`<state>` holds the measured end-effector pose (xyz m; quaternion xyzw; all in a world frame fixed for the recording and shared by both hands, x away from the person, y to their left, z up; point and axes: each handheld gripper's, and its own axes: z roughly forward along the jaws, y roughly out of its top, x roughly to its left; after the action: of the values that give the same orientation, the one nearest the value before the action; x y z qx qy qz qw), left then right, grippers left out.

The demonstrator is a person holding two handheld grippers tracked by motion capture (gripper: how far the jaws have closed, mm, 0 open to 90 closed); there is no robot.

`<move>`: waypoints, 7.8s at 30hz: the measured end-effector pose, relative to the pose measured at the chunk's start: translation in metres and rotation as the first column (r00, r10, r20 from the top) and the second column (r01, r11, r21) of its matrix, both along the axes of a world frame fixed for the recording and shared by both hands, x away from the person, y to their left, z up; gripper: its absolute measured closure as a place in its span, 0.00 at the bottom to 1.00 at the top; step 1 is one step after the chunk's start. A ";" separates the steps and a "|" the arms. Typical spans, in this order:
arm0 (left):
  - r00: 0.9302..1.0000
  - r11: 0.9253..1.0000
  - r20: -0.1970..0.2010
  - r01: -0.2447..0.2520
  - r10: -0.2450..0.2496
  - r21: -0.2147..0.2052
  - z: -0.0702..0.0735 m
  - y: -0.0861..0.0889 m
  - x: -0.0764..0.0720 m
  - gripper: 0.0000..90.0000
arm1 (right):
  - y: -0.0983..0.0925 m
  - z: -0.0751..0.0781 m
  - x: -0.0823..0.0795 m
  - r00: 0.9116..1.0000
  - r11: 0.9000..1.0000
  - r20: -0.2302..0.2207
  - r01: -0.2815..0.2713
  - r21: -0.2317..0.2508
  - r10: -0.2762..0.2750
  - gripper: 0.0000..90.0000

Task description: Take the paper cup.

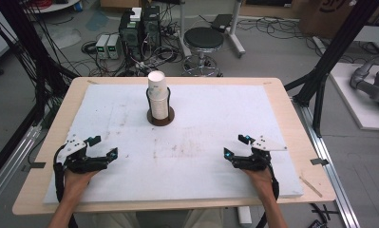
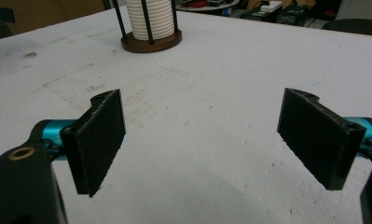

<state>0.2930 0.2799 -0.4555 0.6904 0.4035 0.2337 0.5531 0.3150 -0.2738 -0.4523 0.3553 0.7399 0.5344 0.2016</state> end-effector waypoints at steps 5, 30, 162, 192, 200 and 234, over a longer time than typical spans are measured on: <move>1.000 1.000 -0.001 -0.001 0.001 -0.003 0.000 0.000 0.000 0.10 | -0.002 0.000 0.000 1.000 1.000 0.000 0.002 0.018 -0.002 0.17; 0.999 0.998 0.020 0.044 -0.043 -0.050 0.031 0.006 0.004 0.08 | -0.002 0.000 0.001 1.000 1.000 -0.014 0.007 0.021 -0.006 0.17; 0.866 0.853 -0.496 0.304 -0.061 0.425 0.204 -0.164 0.239 0.15 | -0.001 0.000 0.004 0.999 1.000 -0.042 0.014 0.019 -0.013 0.17; 0.831 0.845 -0.555 0.270 0.038 0.461 0.201 -0.182 0.238 0.37 | -0.001 0.000 0.004 0.999 1.000 -0.039 0.015 0.010 -0.014 0.17; 0.832 0.851 -0.553 0.254 0.050 0.460 0.200 -0.181 0.237 0.37 | -0.001 0.000 0.004 0.999 1.000 -0.042 0.016 0.011 -0.015 0.17; 0.840 0.872 -0.541 0.236 0.039 0.429 0.211 -0.176 0.234 0.39 | 0.000 0.000 0.004 0.999 1.000 -0.045 0.014 0.010 -0.013 0.17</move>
<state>0.5273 0.1038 -0.2447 0.8631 0.4330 0.0952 0.2419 0.3192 -0.2741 -0.4523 0.3732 0.7392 0.5287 0.1867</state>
